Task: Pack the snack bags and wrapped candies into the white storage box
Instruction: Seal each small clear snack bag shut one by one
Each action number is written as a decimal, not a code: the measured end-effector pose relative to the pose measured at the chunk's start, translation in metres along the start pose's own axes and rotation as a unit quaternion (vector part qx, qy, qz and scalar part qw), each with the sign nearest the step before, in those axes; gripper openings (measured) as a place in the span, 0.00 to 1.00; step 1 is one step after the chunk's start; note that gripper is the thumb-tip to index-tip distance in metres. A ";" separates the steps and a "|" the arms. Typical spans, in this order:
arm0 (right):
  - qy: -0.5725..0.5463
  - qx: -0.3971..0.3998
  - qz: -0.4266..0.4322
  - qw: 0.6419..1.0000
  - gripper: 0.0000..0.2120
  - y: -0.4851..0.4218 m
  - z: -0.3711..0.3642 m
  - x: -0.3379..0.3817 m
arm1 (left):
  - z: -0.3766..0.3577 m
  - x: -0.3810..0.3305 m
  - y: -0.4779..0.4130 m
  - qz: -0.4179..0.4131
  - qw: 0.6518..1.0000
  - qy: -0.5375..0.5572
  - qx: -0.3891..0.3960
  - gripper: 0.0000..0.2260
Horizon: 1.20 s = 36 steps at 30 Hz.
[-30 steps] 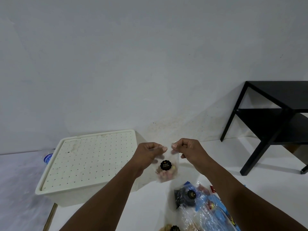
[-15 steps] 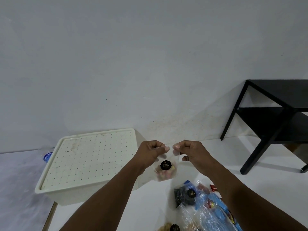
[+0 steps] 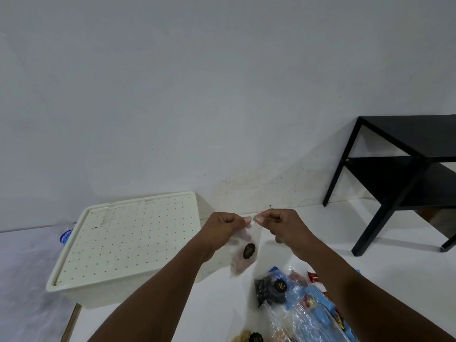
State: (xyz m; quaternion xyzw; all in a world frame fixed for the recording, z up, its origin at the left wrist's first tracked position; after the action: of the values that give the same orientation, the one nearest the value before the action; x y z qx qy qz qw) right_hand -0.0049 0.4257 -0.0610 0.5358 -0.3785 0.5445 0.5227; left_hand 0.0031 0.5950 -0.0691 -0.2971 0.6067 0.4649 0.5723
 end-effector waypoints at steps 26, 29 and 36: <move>-0.136 -0.022 -0.007 0.990 0.08 -0.004 -0.010 -0.009 | -0.007 0.011 0.003 -0.025 0.996 0.028 -0.084 0.12; -0.195 -0.073 -0.026 0.978 0.06 -0.006 0.001 -0.016 | -0.005 0.013 0.009 -0.037 0.996 -0.029 -0.072 0.16; -0.250 -0.094 -0.067 0.961 0.05 -0.012 0.020 -0.025 | -0.004 0.018 0.014 -0.141 0.951 -0.154 -0.227 0.14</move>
State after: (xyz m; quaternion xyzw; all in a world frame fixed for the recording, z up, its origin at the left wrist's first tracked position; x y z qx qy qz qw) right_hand 0.0074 0.4042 -0.0842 0.6275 -0.5098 0.3194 0.4943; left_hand -0.0142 0.6001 -0.0840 -0.4267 0.3420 0.5448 0.6358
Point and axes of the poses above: each hand's wrist, its own y-axis away from the middle knuckle, its own z-axis out of the back of the hand, x = y × z, the point moved 7 cm from there along -y, towards the middle knuckle, and after that the axes turned 5 degrees about x, right-handed, at the moved point
